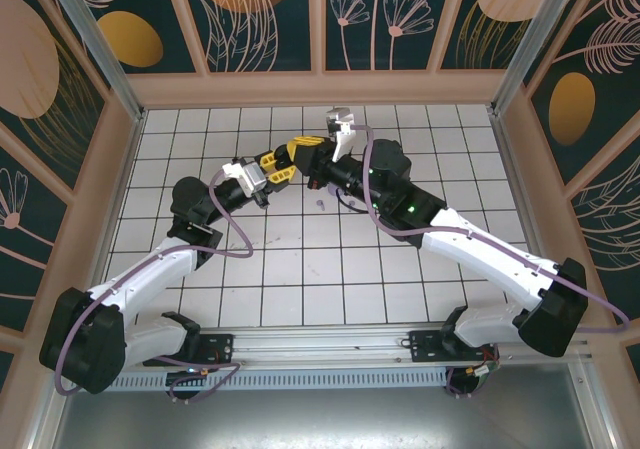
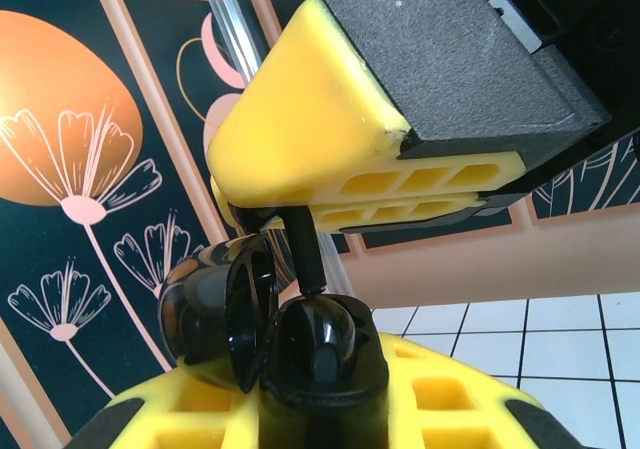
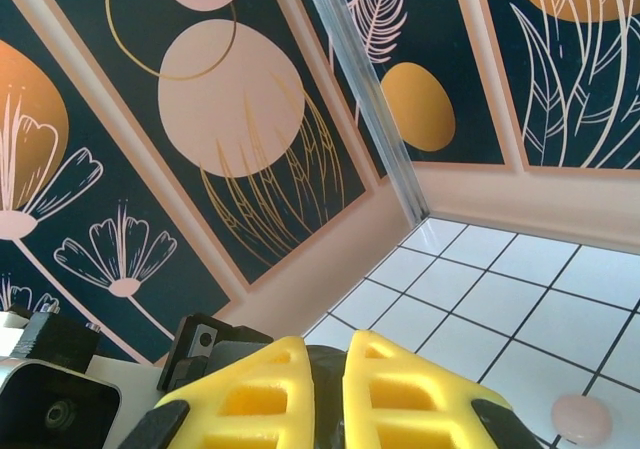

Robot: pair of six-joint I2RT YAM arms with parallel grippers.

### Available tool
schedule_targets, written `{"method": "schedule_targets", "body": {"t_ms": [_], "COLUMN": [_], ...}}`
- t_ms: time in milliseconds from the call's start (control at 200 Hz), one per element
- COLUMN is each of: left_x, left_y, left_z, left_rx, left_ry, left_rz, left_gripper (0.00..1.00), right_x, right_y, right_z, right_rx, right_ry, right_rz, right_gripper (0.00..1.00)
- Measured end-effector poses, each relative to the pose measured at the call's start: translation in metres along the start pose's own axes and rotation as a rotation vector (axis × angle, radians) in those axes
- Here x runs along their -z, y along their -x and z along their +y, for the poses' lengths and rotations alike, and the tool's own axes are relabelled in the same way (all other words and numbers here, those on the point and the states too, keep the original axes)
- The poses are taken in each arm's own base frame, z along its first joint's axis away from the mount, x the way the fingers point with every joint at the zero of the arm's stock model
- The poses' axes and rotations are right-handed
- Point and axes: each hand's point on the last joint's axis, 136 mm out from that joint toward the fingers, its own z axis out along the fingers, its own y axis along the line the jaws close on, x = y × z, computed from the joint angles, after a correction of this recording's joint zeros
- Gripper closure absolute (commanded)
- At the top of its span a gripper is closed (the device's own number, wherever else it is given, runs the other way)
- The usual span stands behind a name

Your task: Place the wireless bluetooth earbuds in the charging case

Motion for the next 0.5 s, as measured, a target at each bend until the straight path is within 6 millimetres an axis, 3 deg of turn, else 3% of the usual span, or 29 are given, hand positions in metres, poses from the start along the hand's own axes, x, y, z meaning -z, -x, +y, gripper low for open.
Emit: {"method": "schedule_targets", "body": {"t_ms": [500], "left_x": [0.0001], "left_y": [-0.0054], "left_z": [0.0006], "left_rx": [0.023], "left_ry": [0.005], "left_rz": [0.021], "left_gripper": [1.0], "right_x": [-0.0004], "right_y": [-0.0075], "right_z": [-0.0017], "right_rx": [-0.023], "right_ry": [0.004], "right_rz": [0.007], "right_gripper": [0.91]}}
